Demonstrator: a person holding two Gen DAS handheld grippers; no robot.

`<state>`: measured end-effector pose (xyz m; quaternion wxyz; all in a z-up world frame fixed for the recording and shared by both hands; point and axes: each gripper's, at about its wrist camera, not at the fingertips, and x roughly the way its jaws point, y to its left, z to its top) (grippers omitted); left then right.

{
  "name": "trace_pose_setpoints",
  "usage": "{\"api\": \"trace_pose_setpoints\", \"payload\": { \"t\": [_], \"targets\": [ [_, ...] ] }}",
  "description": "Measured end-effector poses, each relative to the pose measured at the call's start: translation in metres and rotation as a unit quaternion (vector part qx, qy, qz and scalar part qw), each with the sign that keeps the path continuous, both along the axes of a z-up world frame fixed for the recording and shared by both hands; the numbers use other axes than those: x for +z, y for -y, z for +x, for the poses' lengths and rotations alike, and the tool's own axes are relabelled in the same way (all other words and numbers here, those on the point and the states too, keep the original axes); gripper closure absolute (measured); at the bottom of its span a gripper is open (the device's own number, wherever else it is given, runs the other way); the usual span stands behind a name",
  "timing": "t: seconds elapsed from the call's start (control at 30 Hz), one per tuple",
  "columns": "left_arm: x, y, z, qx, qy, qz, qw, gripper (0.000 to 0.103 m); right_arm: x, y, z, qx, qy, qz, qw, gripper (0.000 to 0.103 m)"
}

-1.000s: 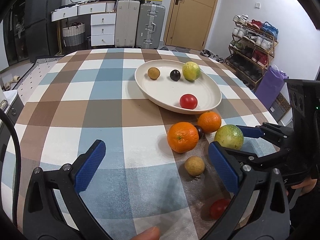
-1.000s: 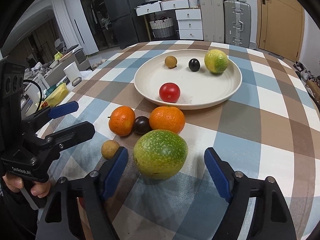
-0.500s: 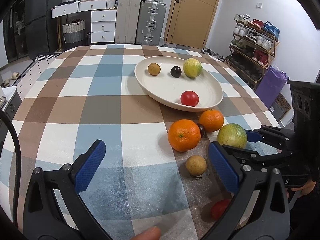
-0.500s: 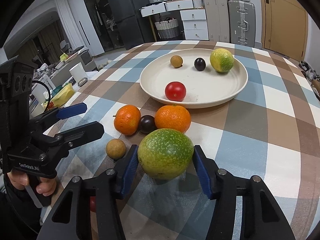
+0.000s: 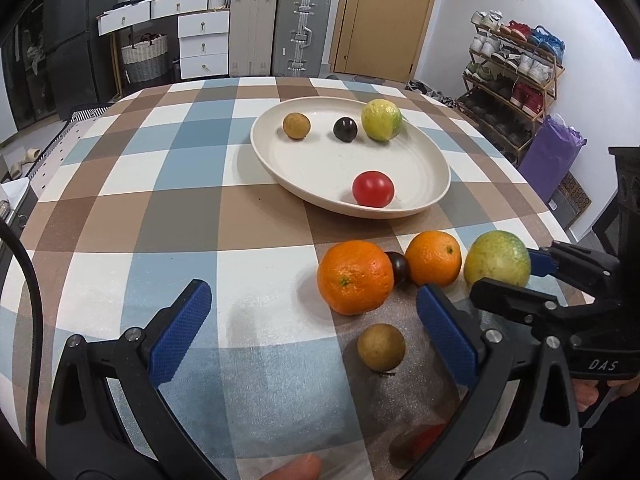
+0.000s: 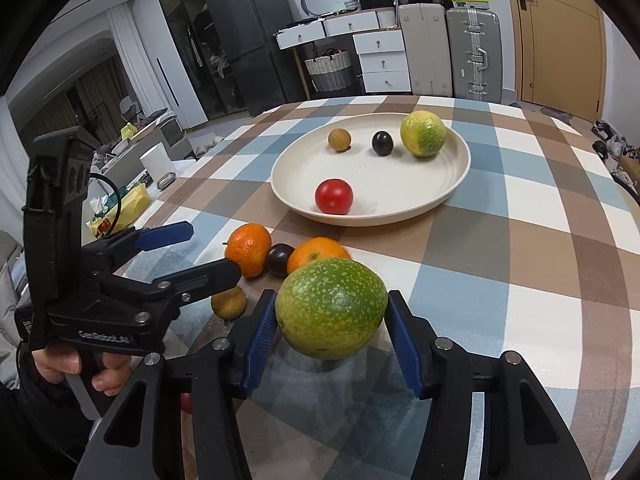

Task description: Organize fruits

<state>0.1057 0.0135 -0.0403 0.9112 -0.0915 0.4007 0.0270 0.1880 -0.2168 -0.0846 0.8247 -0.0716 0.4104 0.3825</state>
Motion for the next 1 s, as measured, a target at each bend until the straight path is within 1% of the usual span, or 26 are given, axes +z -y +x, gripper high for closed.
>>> {"api": "trace_pose_setpoints", "payload": {
  "t": [0.1, 0.2, 0.37, 0.4, 0.47, 0.5, 0.57, 0.6, 0.67, 1.0],
  "targets": [
    [-0.002, -0.002, 0.003, 0.0, -0.003, -0.012, 0.9999, 0.002, 0.001, 0.005, 0.002, -0.006, 0.001, 0.001, 1.0, 0.048],
    [-0.004, -0.006, 0.007, -0.004, -0.006, -0.03, 0.9995, 0.012, 0.002, 0.009, 0.004, -0.011, 0.001, 0.003, 1.0, 0.048],
    [-0.009, -0.008, 0.012, -0.017, -0.016, -0.053, 0.9983, 0.033, 0.003, 0.012, 0.006, -0.016, 0.003, 0.004, 1.0, 0.048],
    [-0.01, -0.008, 0.012, -0.02, -0.016, -0.057, 0.9981, 0.035, 0.004, 0.012, 0.006, -0.017, 0.003, 0.004, 1.0, 0.048],
    [-0.009, -0.007, 0.013, -0.028, -0.012, -0.063, 0.9975, 0.044, 0.004, 0.014, 0.006, -0.019, 0.004, 0.006, 1.0, 0.048],
    [-0.009, -0.007, 0.013, -0.031, -0.011, -0.066, 0.9972, 0.047, 0.004, 0.014, 0.006, -0.02, 0.004, 0.007, 1.0, 0.048],
    [-0.008, -0.006, 0.013, -0.042, -0.006, -0.078, 0.996, 0.061, 0.004, 0.014, 0.006, -0.019, 0.004, 0.007, 1.0, 0.048],
    [-0.008, -0.005, 0.011, -0.047, -0.004, -0.082, 0.9956, 0.065, 0.004, 0.014, 0.006, -0.019, 0.004, 0.006, 1.0, 0.048],
    [-0.006, -0.003, 0.01, -0.051, -0.002, -0.075, 0.9959, 0.065, 0.005, 0.014, 0.005, -0.019, 0.005, 0.006, 1.0, 0.048],
    [0.006, -0.004, 0.001, -0.054, 0.023, -0.077, 0.9952, 0.065, 0.008, 0.012, 0.008, -0.02, 0.009, 0.01, 1.0, 0.048]
  ]
}}
